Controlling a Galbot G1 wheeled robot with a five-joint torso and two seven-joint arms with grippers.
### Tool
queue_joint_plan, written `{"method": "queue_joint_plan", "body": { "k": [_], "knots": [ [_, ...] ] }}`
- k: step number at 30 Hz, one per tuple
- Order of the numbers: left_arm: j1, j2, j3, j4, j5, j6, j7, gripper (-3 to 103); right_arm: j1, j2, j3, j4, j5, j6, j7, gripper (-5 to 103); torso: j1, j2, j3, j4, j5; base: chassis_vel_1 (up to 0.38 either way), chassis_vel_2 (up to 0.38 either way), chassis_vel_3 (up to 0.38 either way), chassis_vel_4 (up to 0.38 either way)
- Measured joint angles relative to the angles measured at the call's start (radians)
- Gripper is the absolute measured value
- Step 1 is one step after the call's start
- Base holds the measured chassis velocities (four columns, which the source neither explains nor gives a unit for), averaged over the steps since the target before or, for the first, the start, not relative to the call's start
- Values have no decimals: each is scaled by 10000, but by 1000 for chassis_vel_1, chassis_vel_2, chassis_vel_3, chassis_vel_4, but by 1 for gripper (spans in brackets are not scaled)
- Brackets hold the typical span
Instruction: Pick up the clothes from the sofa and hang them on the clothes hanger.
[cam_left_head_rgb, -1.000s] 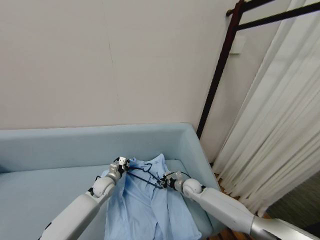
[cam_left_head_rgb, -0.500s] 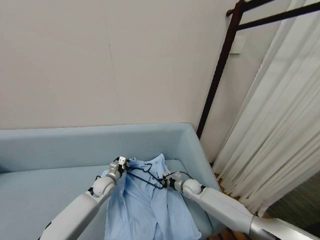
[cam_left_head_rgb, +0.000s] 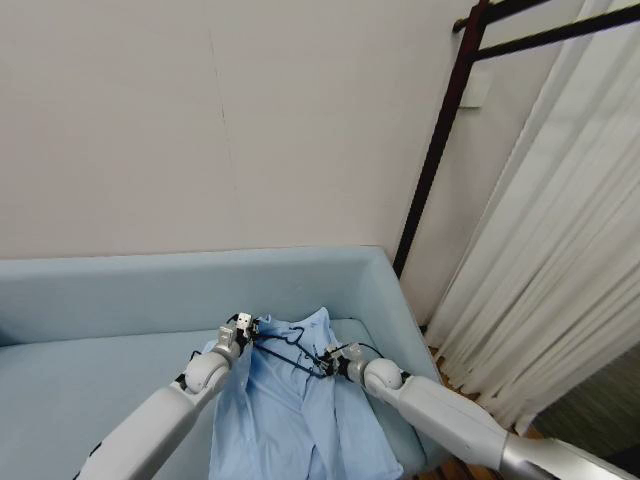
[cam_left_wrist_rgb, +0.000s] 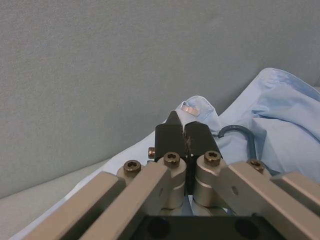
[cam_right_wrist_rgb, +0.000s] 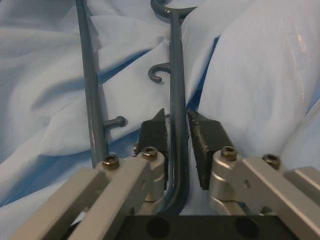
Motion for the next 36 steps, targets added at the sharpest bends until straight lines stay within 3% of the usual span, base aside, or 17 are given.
{"method": "queue_joint_plan", "body": {
  "k": [5, 10, 12, 16, 18, 20, 21, 23, 25, 27, 30, 33, 36],
  "knots": [
    [41, 71, -42, -81, -32, 3, -44, 0, -20, 76, -52, -122, -35, 17, -25, 2, 0, 0, 0, 1, 0, 0, 0, 0, 0],
    [44, 83, -87, -87, -42, 9, -48, 0, -45, 46, -107, 33, -9, -80, -18, -2, 0, 0, 0, 0, 0, 0, 0, 0, 0],
    [51, 70, -98, -87, -43, 12, -49, 0, -48, 20, -111, 160, 64, -135, 37, 3, 0, 0, 0, 0, 0, 0, 0, 0, 0],
    [64, 13, -91, -85, -44, 14, -49, 0, 6, 37, -109, 293, 219, -231, 199, 25, 0, 0, 0, 1, 0, 0, 0, 0, 0],
    [64, 3, -87, -85, -43, 15, -48, 0, 23, 38, -110, 296, 225, -240, 207, 25, 0, 0, 0, 1, 0, 0, 0, 0, 0],
    [62, 0, -85, -84, -43, 15, -46, 0, 33, 38, -128, 287, 209, -247, 209, 30, 1, 0, 0, 1, -1, 0, 0, 0, 0],
    [61, 10, -85, -86, -42, 15, -44, 0, 23, 45, -139, 244, 175, -248, 209, 41, 0, 0, 0, 0, 0, 0, 0, 0, 0],
    [61, 20, -85, -92, -42, 14, -42, 0, 14, 47, -139, 221, 157, -248, 208, 41, 0, 0, 0, 1, 0, 0, 0, 0, 0],
    [63, 45, -97, -104, -43, 13, -28, 0, -10, 51, -139, 162, 119, -242, 189, 51, 0, 0, 0, 0, 1, 0, 0, 0, 0],
    [75, 64, -115, -111, -43, 7, -15, 0, -28, 53, -135, 58, 77, -174, 118, 56, 0, 0, 0, 1, 0, 0, 0, 0, 0],
    [84, 65, -118, -118, -44, 5, -10, 0, -28, 63, -131, 9, 76, -144, 102, 51, 0, 0, 0, 1, 0, 0, 0, 0, 0],
    [87, 63, -121, -143, -49, 4, -8, 0, -8, 121, -130, -134, 48, -112, 54, 35, 0, 0, 1, 0, 0, 0, 0, 0, 0],
    [85, 63, -122, -145, -55, 1, -7, 0, -6, 152, -134, -202, 11, -102, 29, 30, 0, 0, 0, 1, 0, 0, 0, 0, 0]
  ]
}}
